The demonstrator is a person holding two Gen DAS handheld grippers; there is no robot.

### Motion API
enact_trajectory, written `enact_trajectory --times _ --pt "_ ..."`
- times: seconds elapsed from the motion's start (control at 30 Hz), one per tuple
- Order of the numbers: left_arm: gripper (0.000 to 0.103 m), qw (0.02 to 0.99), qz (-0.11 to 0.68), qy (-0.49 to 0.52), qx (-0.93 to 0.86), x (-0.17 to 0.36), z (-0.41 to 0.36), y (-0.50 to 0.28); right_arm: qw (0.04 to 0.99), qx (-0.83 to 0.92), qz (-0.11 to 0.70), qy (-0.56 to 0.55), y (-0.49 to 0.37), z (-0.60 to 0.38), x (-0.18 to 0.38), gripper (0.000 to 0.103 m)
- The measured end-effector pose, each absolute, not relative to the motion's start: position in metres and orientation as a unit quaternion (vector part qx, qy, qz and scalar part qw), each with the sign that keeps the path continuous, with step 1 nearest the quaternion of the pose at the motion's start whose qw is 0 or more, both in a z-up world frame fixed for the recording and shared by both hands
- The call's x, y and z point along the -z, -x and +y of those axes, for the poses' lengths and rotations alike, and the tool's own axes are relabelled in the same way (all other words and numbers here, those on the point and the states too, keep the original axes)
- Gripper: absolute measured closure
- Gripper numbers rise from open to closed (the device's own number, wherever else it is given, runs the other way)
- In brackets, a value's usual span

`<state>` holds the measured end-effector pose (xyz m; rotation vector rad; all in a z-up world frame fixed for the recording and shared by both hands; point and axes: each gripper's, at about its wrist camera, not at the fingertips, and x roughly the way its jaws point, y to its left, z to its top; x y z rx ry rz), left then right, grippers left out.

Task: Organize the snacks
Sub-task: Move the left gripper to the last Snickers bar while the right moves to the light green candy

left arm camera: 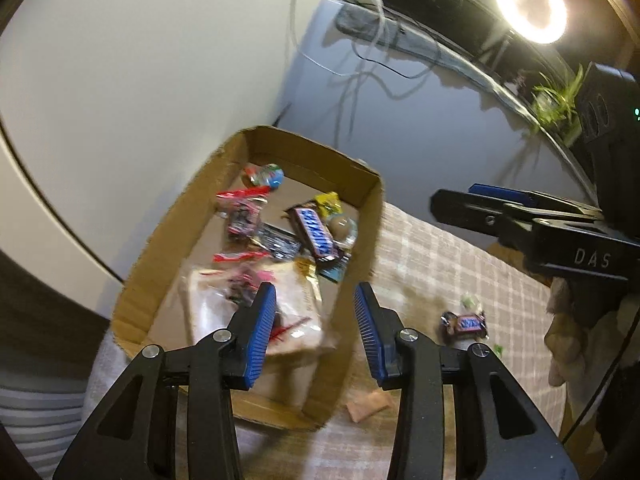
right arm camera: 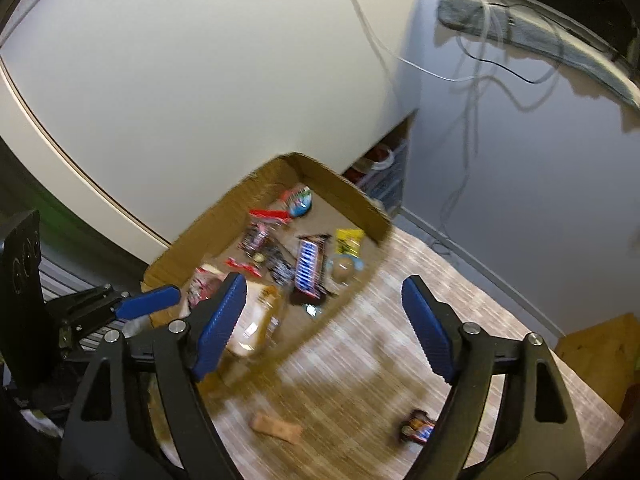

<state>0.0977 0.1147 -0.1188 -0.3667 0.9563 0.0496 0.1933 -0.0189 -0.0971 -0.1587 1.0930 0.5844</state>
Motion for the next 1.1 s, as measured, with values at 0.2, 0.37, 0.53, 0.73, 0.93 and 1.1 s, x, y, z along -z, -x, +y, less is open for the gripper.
enact_trajectory --times 0.2,0.37,0.53,0.73,0.93,1.1 --pt "0.063 0.869 0.469 0.157 0.018 0.119 0.084 -0.098 0.821 -0.23 0.521 0.052 -0.178 -0.084 0.093 0.02" --pt "0.063 0.863 0.48 0.146 0.058 0.124 0.052 -0.103 0.824 -0.185 0.534 0.03 -0.16 -0.139 0.098 0.02" --pt "0.063 0.852 0.497 0.122 0.108 0.13 0.015 -0.114 0.819 -0.14 0.557 0.003 -0.131 -0.19 0.115 0.02" --pt "0.063 0.839 0.515 0.071 0.161 0.138 -0.029 -0.129 0.806 -0.115 0.58 -0.005 -0.101 -0.223 0.138 0.02" --pt "0.058 0.817 0.531 -0.004 0.226 0.15 -0.067 -0.142 0.787 -0.103 0.608 -0.027 -0.085 -0.231 0.166 0.025" --pt "0.057 0.799 0.536 -0.081 0.26 0.165 -0.092 -0.152 0.77 -0.09 0.629 -0.058 -0.082 -0.229 0.189 0.043"
